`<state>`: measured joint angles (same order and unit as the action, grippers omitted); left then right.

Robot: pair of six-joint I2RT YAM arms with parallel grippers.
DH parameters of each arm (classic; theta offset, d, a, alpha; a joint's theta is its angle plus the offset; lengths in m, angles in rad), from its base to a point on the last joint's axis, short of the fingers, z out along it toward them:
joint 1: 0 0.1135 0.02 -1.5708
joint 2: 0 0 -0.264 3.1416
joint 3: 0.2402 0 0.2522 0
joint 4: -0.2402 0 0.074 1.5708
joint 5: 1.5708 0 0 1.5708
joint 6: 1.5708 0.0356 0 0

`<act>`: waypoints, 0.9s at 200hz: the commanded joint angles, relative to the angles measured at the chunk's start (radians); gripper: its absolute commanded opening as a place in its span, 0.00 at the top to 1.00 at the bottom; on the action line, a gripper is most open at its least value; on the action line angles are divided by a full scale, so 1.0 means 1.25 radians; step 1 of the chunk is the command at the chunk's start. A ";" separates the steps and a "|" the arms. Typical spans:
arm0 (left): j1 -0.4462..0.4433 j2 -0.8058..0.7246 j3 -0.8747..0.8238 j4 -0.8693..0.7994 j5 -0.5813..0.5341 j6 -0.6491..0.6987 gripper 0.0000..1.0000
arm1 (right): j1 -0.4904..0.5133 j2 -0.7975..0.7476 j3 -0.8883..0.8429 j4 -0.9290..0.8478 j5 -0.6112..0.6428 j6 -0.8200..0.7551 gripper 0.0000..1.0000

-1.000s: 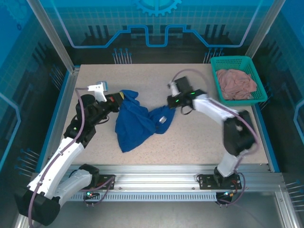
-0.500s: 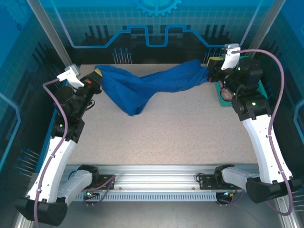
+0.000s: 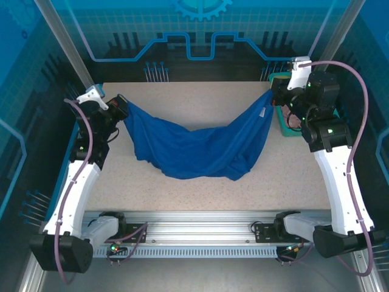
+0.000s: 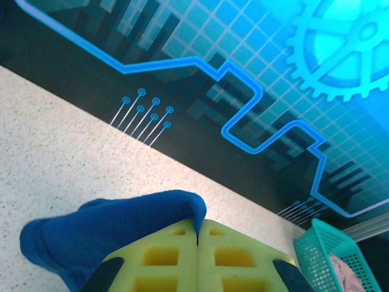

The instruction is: Fold the inside-out t-shirt

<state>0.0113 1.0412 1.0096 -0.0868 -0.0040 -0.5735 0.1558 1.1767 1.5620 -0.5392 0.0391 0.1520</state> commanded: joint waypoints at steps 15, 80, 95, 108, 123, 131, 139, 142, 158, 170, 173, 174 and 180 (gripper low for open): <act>0.010 0.072 0.036 -0.002 -0.029 0.029 1.00 | -0.014 0.085 0.024 -0.013 0.048 -0.002 1.00; 0.065 0.437 0.221 -0.126 -0.163 0.098 0.52 | -0.010 0.515 0.269 -0.116 0.077 0.057 0.80; 0.072 0.447 0.238 -0.171 -0.122 0.094 0.40 | 0.009 0.574 0.318 -0.185 0.161 0.031 0.59; 0.063 0.382 0.160 -0.133 -0.066 0.077 0.31 | 0.041 0.535 0.241 -0.155 0.200 -0.006 0.46; 0.051 0.299 0.037 -0.082 -0.009 0.027 0.27 | 0.084 0.446 0.076 -0.069 0.171 -0.035 0.36; 0.034 0.265 -0.022 -0.049 0.020 0.003 0.26 | 0.099 0.412 0.003 -0.045 0.124 -0.021 0.32; 0.005 0.243 -0.065 -0.027 0.049 -0.001 0.26 | 0.104 0.394 -0.052 -0.046 0.063 0.007 0.31; -0.008 0.239 -0.074 -0.028 0.055 0.003 0.26 | 0.106 0.389 -0.069 -0.046 0.041 0.017 0.31; -0.084 0.247 -0.081 -0.099 0.036 0.060 0.25 | 0.170 0.366 -0.169 -0.022 -0.032 0.019 0.31; -0.085 0.254 -0.106 -0.120 -0.007 0.059 0.24 | 0.259 0.360 -0.218 0.015 -0.048 -0.006 0.30; -0.076 0.254 -0.118 -0.113 -0.012 0.053 0.24 | 0.281 0.361 -0.225 0.026 -0.054 -0.010 0.31; -0.072 0.255 -0.123 -0.110 -0.013 0.050 0.24 | 0.288 0.362 -0.227 0.030 -0.056 -0.011 0.31; -0.042 0.257 -0.146 -0.087 -0.003 0.025 0.25 | 0.325 0.373 -0.237 0.062 -0.070 -0.013 0.32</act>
<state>-0.0910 1.3514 0.9092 -0.1967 -0.0055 -0.5217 0.3931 1.6394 1.3396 -0.5816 0.0814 0.1585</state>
